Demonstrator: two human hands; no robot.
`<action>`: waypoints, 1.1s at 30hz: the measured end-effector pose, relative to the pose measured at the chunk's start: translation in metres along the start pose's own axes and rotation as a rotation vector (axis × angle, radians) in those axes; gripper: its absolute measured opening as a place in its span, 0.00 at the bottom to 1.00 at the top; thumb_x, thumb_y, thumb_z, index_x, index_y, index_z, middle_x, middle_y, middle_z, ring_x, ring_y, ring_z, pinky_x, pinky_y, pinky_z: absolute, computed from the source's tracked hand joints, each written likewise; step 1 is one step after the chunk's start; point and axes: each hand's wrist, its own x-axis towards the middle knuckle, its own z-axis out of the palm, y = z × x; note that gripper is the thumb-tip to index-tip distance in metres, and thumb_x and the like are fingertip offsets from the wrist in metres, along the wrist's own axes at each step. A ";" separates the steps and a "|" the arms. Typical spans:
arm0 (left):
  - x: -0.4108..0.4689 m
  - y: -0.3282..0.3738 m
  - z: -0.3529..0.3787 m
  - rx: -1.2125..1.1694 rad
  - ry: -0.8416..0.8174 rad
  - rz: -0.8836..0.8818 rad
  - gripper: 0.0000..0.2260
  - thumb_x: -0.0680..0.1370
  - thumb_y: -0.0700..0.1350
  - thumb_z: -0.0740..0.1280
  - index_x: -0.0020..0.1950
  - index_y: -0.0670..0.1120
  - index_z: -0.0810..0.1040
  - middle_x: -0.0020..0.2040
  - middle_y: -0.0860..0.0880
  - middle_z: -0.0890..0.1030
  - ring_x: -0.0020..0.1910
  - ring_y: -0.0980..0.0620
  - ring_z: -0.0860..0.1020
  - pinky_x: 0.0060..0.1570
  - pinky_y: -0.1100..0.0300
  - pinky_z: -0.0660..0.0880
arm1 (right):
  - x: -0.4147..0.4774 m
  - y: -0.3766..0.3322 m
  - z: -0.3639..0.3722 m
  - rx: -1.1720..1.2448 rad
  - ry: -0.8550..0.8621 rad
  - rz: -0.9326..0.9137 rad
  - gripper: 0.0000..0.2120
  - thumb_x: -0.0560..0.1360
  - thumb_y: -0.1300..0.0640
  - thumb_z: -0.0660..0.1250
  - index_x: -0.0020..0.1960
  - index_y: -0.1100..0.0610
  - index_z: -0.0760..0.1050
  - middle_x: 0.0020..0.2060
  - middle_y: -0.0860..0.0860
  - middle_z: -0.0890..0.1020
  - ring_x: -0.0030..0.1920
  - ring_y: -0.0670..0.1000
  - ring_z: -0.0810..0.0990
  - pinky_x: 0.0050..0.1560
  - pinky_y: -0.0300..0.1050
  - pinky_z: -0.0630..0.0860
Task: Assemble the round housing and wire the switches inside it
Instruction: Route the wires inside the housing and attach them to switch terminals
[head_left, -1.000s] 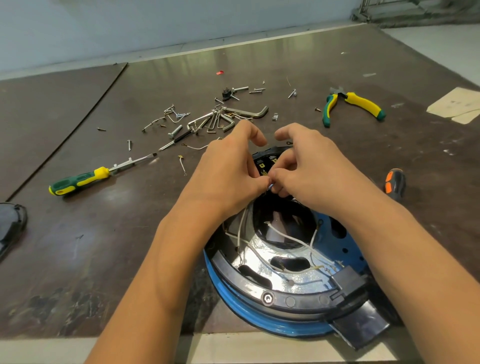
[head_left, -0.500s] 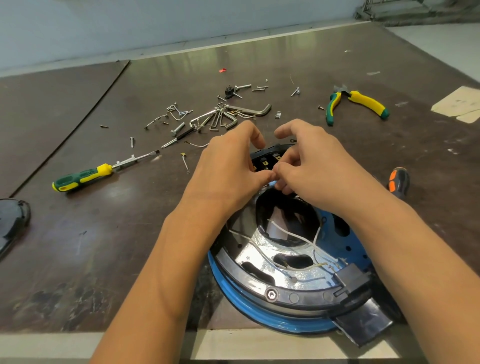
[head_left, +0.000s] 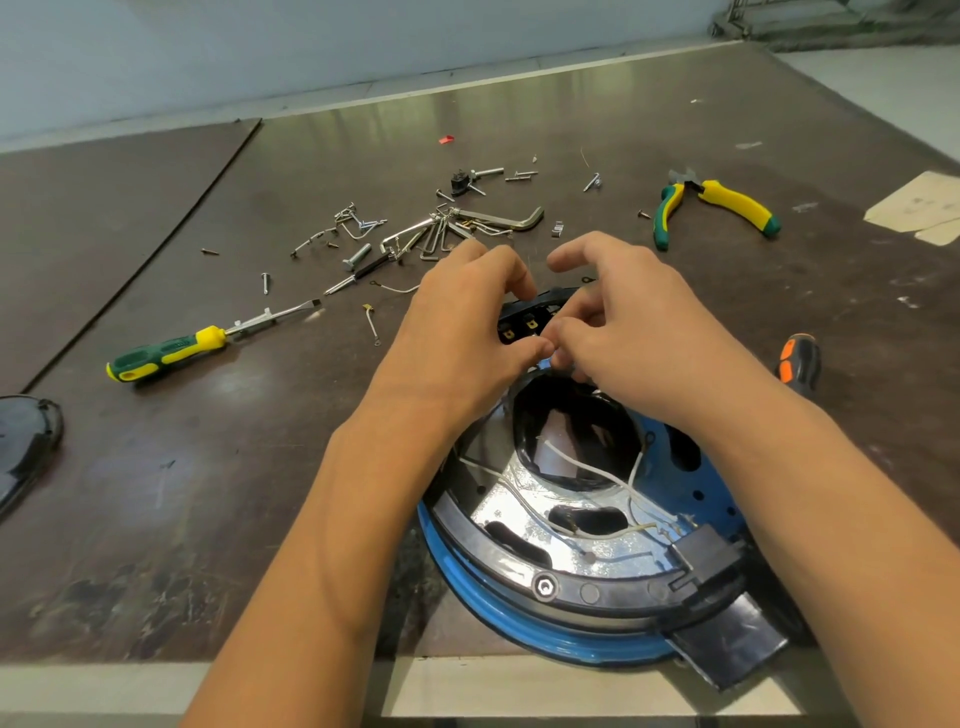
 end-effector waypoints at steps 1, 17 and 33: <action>0.000 0.000 0.000 0.000 -0.008 0.002 0.17 0.68 0.50 0.78 0.52 0.51 0.77 0.52 0.53 0.74 0.50 0.52 0.74 0.47 0.62 0.68 | 0.000 0.000 0.000 0.003 -0.001 -0.004 0.25 0.77 0.64 0.67 0.71 0.50 0.68 0.40 0.48 0.84 0.45 0.48 0.83 0.52 0.53 0.82; -0.002 0.004 -0.001 -0.051 -0.051 -0.039 0.23 0.67 0.48 0.79 0.59 0.50 0.76 0.56 0.53 0.80 0.57 0.51 0.77 0.57 0.51 0.76 | 0.000 -0.002 -0.002 0.070 0.014 0.037 0.19 0.74 0.63 0.64 0.62 0.50 0.74 0.37 0.51 0.85 0.42 0.49 0.84 0.51 0.54 0.83; -0.006 0.009 -0.006 -0.066 -0.120 -0.047 0.26 0.69 0.49 0.78 0.64 0.49 0.74 0.60 0.48 0.80 0.60 0.47 0.77 0.58 0.49 0.76 | -0.002 -0.002 -0.001 0.077 0.010 0.027 0.20 0.73 0.62 0.65 0.61 0.46 0.74 0.34 0.50 0.85 0.38 0.46 0.85 0.47 0.55 0.83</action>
